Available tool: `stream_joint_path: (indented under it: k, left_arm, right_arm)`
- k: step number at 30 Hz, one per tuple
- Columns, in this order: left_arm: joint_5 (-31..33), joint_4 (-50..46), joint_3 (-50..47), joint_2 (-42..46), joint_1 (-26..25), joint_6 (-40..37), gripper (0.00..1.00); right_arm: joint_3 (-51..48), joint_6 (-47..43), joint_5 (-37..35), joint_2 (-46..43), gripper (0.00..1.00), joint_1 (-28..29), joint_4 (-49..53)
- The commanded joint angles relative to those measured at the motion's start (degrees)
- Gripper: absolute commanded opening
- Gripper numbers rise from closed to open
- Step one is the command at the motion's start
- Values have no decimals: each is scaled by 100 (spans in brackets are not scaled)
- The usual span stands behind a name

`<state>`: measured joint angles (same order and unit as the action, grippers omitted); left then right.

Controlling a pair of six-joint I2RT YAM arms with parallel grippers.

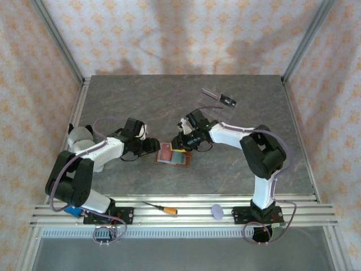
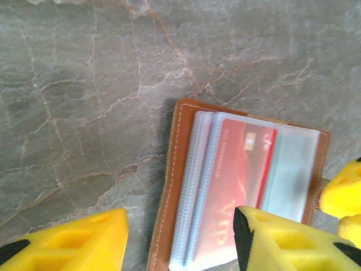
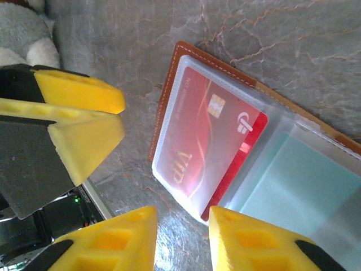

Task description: Put the credit cards into the card holder

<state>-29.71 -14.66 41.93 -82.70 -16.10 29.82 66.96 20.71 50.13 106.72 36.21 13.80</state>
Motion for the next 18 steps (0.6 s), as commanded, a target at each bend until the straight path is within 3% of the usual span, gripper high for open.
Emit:
stream_joint_path:
  k: [1,6,9,18]
  left_arm:
    - [146,-20,-121,380,86,112,54]
    - [427,-314,-203,829,105,70,55]
    - [445,-497,-227,993,102,5,55]
    - [388,-389,-729,1505,106,16,56]
  right_arm:
    - [80,-345,-402,-381,33,-238,463]
    - [234,-670,-1085,-927,38,-851,1007]
    - [555,-954,-1288,-1081,35,-1248,1411]
    - [1657,-1091,-1950,-793,45,-2572,1744]
